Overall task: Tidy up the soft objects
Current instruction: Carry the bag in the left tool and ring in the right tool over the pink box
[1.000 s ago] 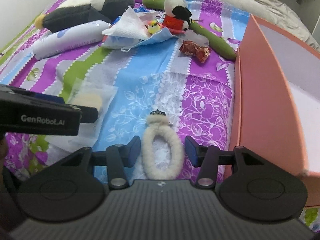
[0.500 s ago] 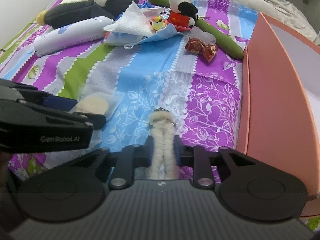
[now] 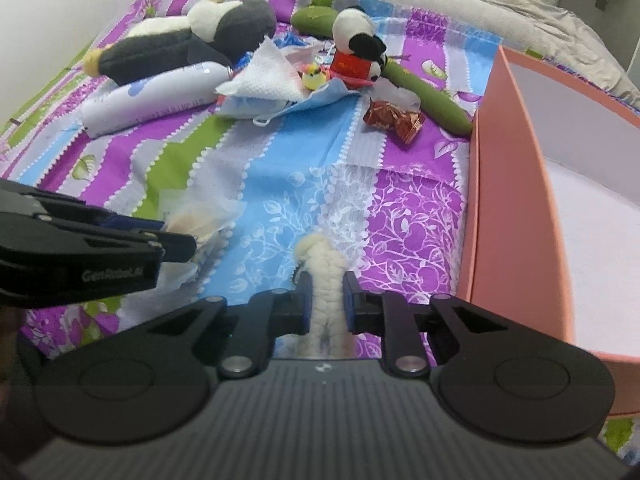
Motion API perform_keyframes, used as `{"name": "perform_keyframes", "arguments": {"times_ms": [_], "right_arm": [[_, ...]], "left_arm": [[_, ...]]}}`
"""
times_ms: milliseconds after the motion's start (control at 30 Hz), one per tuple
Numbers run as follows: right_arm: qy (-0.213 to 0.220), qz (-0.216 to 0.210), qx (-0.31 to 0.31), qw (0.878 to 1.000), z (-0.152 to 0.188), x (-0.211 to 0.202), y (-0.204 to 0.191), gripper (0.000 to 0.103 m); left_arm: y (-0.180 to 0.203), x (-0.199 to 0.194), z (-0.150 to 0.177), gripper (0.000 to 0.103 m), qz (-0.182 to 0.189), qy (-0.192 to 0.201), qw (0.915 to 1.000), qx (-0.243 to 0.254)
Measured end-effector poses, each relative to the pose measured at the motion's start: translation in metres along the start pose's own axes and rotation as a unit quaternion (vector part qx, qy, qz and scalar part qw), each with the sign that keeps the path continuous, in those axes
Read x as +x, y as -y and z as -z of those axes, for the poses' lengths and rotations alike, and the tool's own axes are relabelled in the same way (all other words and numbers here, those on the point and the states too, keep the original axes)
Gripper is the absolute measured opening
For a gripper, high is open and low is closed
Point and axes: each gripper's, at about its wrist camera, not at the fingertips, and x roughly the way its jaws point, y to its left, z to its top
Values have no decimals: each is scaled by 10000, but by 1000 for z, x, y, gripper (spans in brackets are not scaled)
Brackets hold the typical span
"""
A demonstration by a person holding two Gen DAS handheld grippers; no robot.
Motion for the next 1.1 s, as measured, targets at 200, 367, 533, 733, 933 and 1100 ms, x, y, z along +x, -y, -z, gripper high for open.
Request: {"name": "perform_keyframes", "arguments": {"times_ms": [200,367,533,733,933,1100], "right_arm": [[132,125,107,9998,3,-19,0,19],[291,110,214,9993,5,-39,1,19],[483,97,311,9983,4,-62,3,19],[781,67,419,9960,4,-96,4,19],[993,144,527,9936,9,-119,5,19],[1154,234,588,9913,13,-138,10,19]], "left_arm": [[2,-18,5,22,19,93,9999,-68],[3,-37,6,22,90,184,9997,-139],[9,-63,4,22,194,351,9991,-160],[20,-99,1,22,364,577,9976,-101],[38,-126,2,22,532,781,9955,30],[52,-142,5,22,673,905,9935,135]]}}
